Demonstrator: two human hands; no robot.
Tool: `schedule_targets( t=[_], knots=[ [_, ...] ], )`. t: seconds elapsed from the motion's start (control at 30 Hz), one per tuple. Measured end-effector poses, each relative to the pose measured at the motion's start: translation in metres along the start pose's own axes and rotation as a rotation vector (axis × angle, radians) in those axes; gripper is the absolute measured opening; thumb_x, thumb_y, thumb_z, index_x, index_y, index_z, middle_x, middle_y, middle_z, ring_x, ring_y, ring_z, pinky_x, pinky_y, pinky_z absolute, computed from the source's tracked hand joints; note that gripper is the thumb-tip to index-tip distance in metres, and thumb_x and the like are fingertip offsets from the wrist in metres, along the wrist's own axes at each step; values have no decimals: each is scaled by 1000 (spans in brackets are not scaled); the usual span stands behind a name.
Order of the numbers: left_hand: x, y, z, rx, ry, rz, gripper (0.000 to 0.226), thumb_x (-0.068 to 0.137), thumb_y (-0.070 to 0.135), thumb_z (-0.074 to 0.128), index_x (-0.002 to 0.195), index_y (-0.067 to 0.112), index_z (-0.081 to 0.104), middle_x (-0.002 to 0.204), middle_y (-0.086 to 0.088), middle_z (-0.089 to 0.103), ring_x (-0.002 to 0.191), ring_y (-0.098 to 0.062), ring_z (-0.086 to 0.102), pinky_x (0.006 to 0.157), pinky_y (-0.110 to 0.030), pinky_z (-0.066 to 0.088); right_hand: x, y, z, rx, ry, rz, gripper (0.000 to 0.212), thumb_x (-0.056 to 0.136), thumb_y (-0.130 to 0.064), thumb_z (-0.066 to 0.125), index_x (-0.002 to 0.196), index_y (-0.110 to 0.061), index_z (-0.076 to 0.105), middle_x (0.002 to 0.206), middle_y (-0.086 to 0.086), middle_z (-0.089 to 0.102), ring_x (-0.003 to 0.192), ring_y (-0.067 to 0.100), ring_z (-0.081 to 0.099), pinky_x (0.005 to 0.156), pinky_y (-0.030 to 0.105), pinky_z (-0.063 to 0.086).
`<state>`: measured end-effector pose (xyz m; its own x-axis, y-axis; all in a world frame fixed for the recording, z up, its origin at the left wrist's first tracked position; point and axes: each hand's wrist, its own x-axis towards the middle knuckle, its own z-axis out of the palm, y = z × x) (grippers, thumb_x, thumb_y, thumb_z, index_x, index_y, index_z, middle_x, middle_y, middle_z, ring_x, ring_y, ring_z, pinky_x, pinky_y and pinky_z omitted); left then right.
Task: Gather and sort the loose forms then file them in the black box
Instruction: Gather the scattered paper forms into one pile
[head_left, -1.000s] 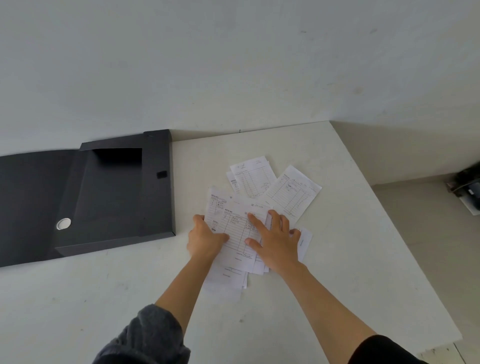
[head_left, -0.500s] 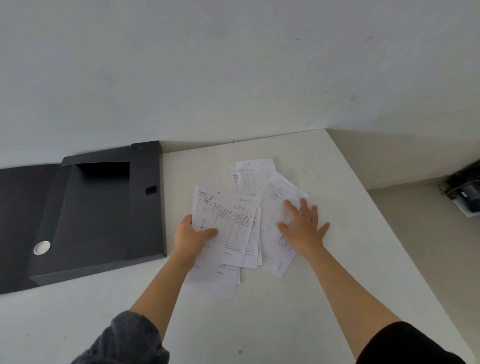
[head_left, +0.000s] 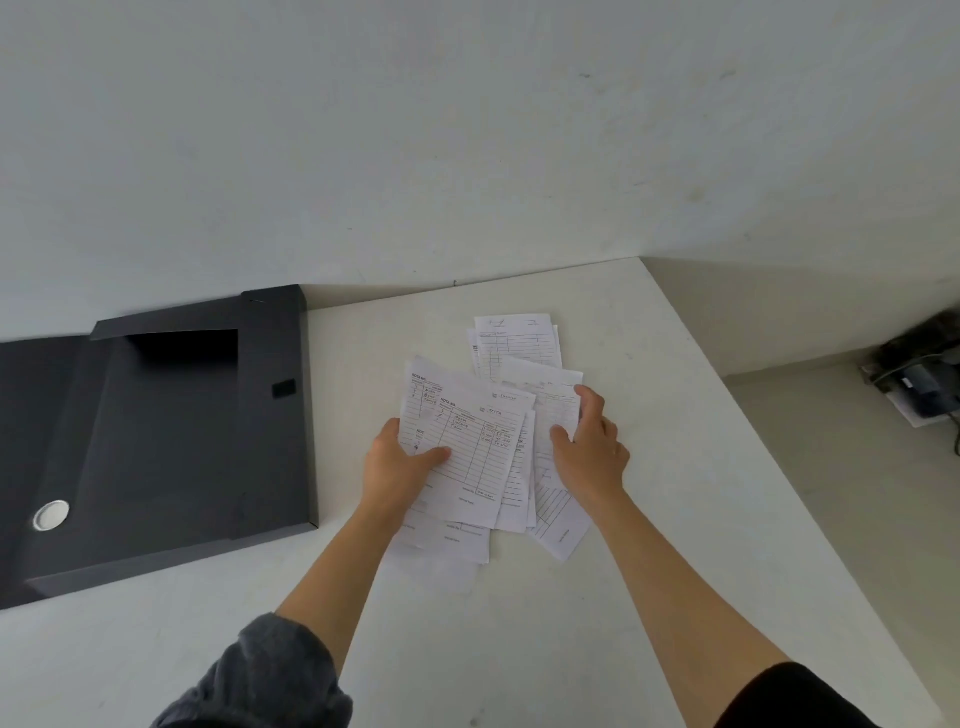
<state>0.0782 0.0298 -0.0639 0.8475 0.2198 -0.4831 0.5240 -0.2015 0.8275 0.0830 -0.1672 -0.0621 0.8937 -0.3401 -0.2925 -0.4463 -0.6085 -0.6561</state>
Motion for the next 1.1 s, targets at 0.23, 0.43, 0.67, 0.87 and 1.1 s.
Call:
schedule_targets(
  t=[0.23, 0.43, 0.67, 0.87, 1.1],
  knots=[
    [-3, 2, 11, -63, 18, 1, 40, 77, 15, 74, 111, 16, 54, 103, 0, 66, 91, -23, 65, 79, -39, 55, 3, -5, 10, 83, -140, -69, 46, 93, -18, 45, 134, -29, 27, 135, -5, 49, 129, 20, 35, 97, 35, 30],
    [-7, 0, 9, -271, 48, -54, 37, 81, -3, 65, 106, 18, 49, 106, -2, 62, 93, -24, 61, 75, -34, 51, 1, -6, 2, 396, -92, -34, 45, 94, -4, 36, 135, -22, 31, 127, 1, 52, 112, 21, 50, 87, 31, 40],
    [0, 2, -5, -180, -85, -42, 41, 81, -6, 64, 109, 20, 50, 98, 4, 64, 83, -14, 63, 62, -24, 50, 16, 0, 1, 56, 45, 91, 54, 97, -31, 43, 145, -21, 22, 152, 9, 30, 144, 24, 15, 111, 47, 20],
    [7, 2, -10, -145, -95, -46, 40, 82, -4, 64, 110, 20, 51, 104, 0, 64, 87, -20, 66, 62, -27, 54, 38, -9, 10, -335, -150, 18, 53, 96, -58, 18, 147, -45, 11, 162, 2, -8, 148, 19, -15, 114, 56, -3],
    [16, 8, -15, -124, 41, -26, 42, 83, 0, 64, 118, 17, 48, 109, 1, 59, 92, -25, 61, 67, -32, 52, 24, 6, 4, -277, -134, -107, 40, 98, -50, 29, 132, -39, 45, 161, -7, 8, 149, 13, -1, 116, 54, -6]
  ],
)
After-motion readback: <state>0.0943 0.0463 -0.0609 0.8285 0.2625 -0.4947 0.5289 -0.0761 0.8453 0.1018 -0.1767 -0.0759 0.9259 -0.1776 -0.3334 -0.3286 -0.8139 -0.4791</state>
